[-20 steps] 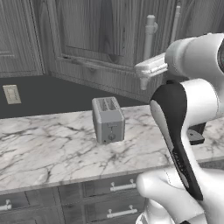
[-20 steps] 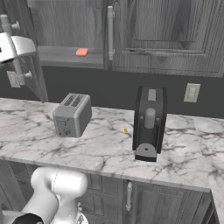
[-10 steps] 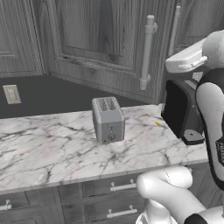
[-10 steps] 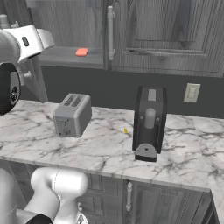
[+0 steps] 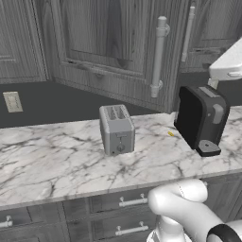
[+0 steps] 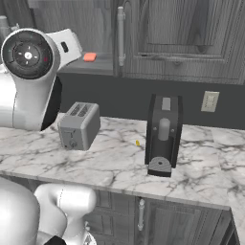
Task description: Pick the bar soap and dish brush from the cabinet and place them on the counter.
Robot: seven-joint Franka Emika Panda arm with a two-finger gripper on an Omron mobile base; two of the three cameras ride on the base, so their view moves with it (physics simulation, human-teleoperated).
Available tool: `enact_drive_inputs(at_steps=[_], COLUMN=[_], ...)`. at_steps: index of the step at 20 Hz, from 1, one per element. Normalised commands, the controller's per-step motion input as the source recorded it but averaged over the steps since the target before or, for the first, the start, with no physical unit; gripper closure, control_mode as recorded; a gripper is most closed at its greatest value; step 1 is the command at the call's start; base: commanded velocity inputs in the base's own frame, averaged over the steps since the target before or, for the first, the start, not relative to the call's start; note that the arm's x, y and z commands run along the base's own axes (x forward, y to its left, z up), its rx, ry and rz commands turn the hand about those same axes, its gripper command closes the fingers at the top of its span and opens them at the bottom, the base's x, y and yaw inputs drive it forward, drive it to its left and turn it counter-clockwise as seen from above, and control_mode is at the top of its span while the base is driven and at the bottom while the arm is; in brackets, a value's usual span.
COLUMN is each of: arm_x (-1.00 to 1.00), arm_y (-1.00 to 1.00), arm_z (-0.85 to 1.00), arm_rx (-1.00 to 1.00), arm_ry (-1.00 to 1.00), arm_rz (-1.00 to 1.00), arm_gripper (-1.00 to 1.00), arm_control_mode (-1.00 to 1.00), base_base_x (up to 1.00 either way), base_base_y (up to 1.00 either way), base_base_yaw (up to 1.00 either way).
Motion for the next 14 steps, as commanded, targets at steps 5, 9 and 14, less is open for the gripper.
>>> enact_drive_inputs(at_steps=[5,9,14], arm_x=[-0.04,0.03,0.0], arm_y=[-0.18,-0.16,-0.11], arm_z=[-0.12,-0.08,-0.22], arm_rx=[0.04,0.1,0.14], arm_ry=[-0.03,-0.08,-0.02], arm_rz=[0.17,0.06,0.1], arm_gripper=[-1.0,-1.0,-1.0], arm_control_mode=[-1.0,-1.0,-1.0], base_base_x=[0.0,0.0,0.0], base_base_y=[0.0,0.0,0.0], base_base_yaw=[0.0,0.0,0.0])
